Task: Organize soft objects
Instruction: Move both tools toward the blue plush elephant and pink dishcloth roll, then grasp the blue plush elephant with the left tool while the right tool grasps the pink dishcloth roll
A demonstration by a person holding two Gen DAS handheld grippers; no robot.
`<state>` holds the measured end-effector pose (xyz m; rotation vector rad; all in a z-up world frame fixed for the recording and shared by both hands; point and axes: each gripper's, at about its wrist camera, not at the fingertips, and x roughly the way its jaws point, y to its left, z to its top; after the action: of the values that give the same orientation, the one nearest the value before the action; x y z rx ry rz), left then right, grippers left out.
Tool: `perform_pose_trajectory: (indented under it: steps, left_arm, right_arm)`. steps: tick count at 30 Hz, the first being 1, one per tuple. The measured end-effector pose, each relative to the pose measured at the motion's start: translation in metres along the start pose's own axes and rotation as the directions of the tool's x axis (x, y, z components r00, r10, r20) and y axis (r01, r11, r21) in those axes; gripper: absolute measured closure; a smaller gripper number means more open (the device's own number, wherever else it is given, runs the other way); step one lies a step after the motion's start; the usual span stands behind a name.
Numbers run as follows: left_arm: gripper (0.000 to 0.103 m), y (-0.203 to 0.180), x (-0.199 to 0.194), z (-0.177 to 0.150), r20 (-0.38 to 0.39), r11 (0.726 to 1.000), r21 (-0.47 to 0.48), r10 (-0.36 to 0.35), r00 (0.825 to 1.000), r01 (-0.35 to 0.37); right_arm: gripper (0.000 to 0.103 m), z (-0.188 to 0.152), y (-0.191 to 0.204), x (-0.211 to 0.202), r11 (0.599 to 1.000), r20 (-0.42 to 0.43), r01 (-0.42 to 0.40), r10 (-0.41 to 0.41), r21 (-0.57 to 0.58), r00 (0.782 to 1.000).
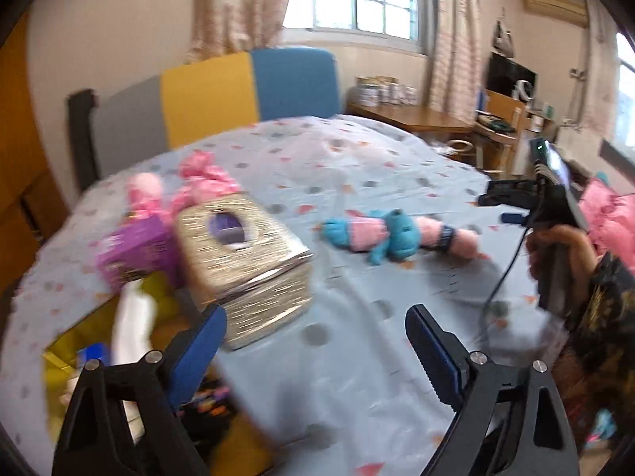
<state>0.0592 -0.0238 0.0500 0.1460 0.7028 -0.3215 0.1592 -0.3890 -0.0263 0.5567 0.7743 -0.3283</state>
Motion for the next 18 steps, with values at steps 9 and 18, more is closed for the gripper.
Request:
perform_pose_trajectory:
  steps: [9, 18]
  left_arm:
    - [0.015, -0.049, 0.085, 0.051, -0.158, 0.974, -0.101, -0.215, 0.964, 0.201]
    - [0.008, -0.078, 0.172, 0.075, -0.248, 0.964, -0.195, -0.226, 0.942, 0.180]
  right_arm:
    - [0.046, -0.001, -0.004, 0.007, 0.997, -0.064, -0.061, 0.065, 0.054, 0.996]
    - [0.046, -0.002, -0.007, 0.013, 0.987, -0.104, -0.123, 0.134, 0.102, 0.986]
